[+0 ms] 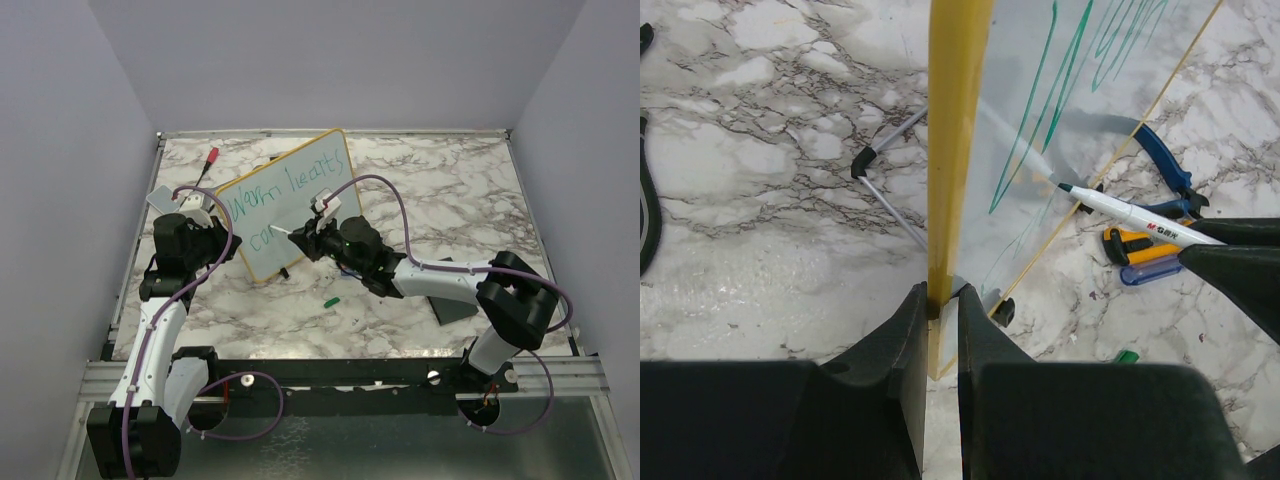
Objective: Write a sentence on the whiteboard
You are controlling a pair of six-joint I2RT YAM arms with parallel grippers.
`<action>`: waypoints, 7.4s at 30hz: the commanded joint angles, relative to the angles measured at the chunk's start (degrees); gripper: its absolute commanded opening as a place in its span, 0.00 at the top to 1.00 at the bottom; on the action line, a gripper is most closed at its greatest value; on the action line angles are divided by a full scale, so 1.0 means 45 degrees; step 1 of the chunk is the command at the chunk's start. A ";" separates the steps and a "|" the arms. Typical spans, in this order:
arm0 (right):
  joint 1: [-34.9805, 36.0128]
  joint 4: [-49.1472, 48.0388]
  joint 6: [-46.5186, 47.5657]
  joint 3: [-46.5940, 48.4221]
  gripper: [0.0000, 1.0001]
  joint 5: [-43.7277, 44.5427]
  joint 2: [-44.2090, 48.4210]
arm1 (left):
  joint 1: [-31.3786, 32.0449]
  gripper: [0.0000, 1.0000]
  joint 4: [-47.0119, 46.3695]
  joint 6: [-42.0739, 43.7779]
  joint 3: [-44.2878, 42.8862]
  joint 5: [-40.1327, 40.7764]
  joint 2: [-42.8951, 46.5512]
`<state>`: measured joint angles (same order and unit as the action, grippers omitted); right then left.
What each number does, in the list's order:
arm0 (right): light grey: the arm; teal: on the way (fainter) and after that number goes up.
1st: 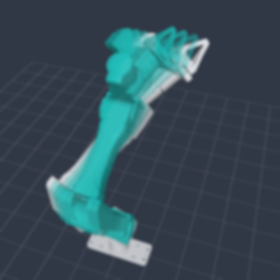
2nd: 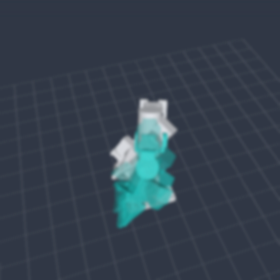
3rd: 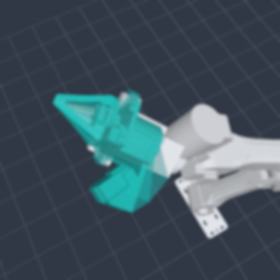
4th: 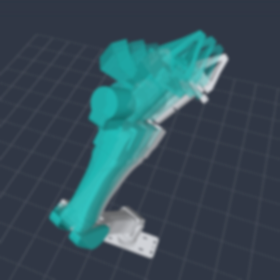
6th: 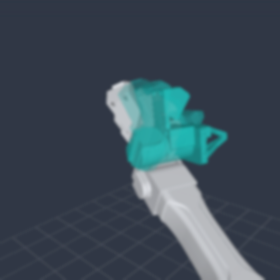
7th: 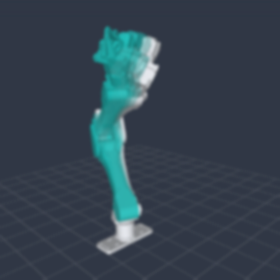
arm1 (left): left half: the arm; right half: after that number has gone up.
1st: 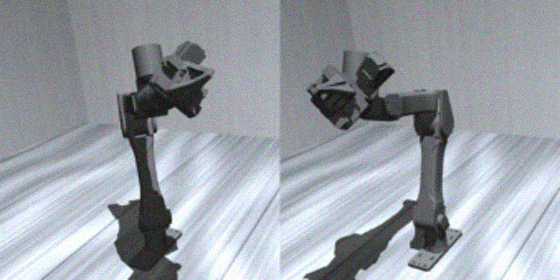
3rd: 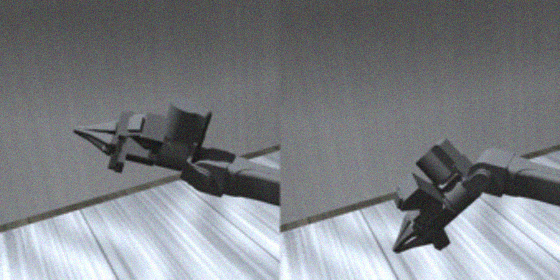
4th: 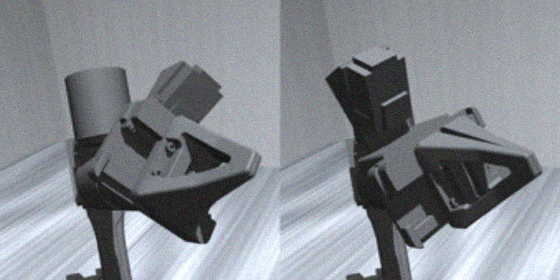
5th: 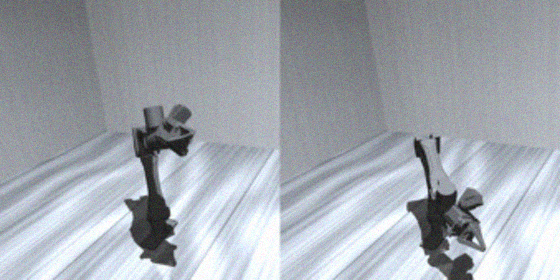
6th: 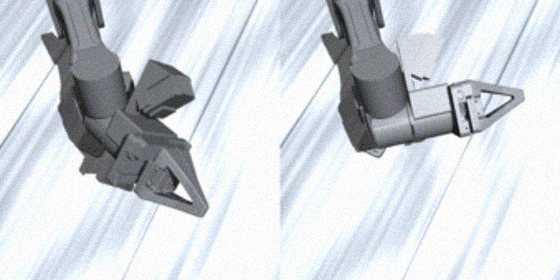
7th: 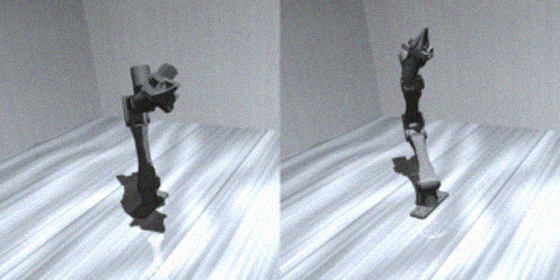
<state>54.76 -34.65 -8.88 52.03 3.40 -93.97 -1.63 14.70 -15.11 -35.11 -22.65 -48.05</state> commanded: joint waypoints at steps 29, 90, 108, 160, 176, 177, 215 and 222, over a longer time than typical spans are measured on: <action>-0.0021 0.0422 -0.0399 -0.1137 0.99 0.1126 0.0118 | -0.0009 1.00 0.0015 0.0016 -0.0106 0.0239 0.0053; -0.0138 0.0474 -0.0527 -0.1357 0.99 0.1042 0.0297 | -0.0009 1.00 -0.0010 0.0014 -0.0107 0.0223 0.0048; -0.0157 0.0267 0.0290 0.0013 0.99 0.1800 0.0297 | 0.0007 1.00 -0.0010 0.0019 -0.0097 0.0246 0.0112; -0.0216 0.0659 -0.0467 -0.1245 0.99 0.2162 0.1427 | 0.0014 1.00 -0.0005 0.0019 -0.0107 0.0217 0.0044; -0.0412 0.0796 0.0162 -0.1005 0.99 0.1980 0.1528 | 0.0038 1.00 -0.0015 -0.0001 -0.0072 0.0213 0.0132; -0.0412 0.0771 0.0190 -0.0937 0.99 0.1906 0.1454 | 0.0043 1.00 -0.0001 -0.0001 -0.0086 0.0225 0.0131; -0.0909 0.0871 0.0560 -0.0455 0.99 0.2484 0.0755 | 0.0085 1.00 0.0009 -0.0002 -0.0085 0.0269 0.0112; -0.0968 0.0793 0.0702 -0.0270 0.99 0.2421 0.0766 | 0.0076 1.00 -0.0005 -0.0005 -0.0087 0.0270 0.0112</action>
<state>50.92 -30.72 -7.18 48.69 12.23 -90.59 -1.37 15.11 -15.14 -35.11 -22.65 -48.05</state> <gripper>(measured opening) 0.105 0.135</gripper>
